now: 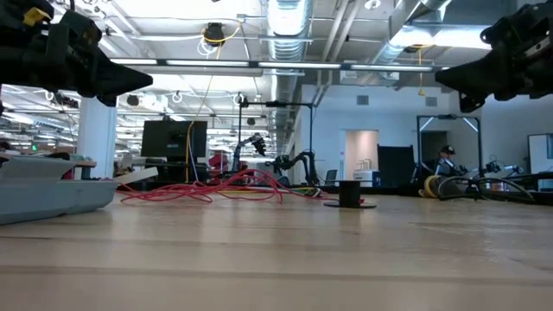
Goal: Coil cords
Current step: Return to Home Position
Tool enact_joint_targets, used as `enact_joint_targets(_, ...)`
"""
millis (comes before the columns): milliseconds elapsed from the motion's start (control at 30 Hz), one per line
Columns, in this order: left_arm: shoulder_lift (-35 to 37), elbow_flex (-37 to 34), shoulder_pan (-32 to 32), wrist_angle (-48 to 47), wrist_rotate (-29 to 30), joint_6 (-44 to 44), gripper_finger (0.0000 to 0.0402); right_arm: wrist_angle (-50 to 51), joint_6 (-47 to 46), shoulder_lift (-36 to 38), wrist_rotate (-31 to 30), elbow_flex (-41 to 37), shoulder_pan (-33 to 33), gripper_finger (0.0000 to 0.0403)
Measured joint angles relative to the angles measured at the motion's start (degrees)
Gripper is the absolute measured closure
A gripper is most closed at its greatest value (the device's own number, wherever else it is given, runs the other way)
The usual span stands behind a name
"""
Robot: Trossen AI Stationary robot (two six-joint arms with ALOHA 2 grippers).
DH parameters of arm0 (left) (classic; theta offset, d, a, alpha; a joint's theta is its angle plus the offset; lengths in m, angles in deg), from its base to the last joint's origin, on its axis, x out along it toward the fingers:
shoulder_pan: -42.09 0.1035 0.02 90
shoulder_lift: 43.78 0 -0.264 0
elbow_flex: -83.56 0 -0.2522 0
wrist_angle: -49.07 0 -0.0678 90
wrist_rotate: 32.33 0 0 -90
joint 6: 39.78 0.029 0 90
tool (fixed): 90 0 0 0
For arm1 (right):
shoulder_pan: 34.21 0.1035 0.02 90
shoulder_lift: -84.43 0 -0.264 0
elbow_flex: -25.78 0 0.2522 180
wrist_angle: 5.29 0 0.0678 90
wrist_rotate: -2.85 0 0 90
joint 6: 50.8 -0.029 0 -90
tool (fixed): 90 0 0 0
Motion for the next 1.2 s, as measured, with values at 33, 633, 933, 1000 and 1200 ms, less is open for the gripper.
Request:
enact_joint_targets(33, -0.14, 0.0, 0.0, 0.0, 0.0, 0.18, 0.0399, -0.12, 0.32, 0.0, 0.05, 0.0, 0.4, 0.0401)
enact_joint_targets(633, -7.08, 0.0, 0.11, 0.15, 0.35, -1.56, 0.0401, 1.61, 2.0, 0.09, 0.24, 0.0, 0.88, 0.0402)
enact_joint_targets(933, -7.07, 0.0, 0.11, 1.95, -1.75, -1.94, 0.0401, 1.09, 5.54, 0.09, 0.21, 0.0, 1.05, 0.0387)
enact_joint_targets(1000, -7.06, 0.0, 0.09, 2.48, -1.36, -1.39, 0.0401, 1.54, 5.08, 0.08, 0.2, 0.0, 1.03, 0.0383)
enact_joint_targets(1200, -7.13, 0.0, 0.11, 0.18, -0.01, 0.54, 0.0401, 1.7, -0.53, 0.09, 0.22, 0.0, 1.03, 0.038)
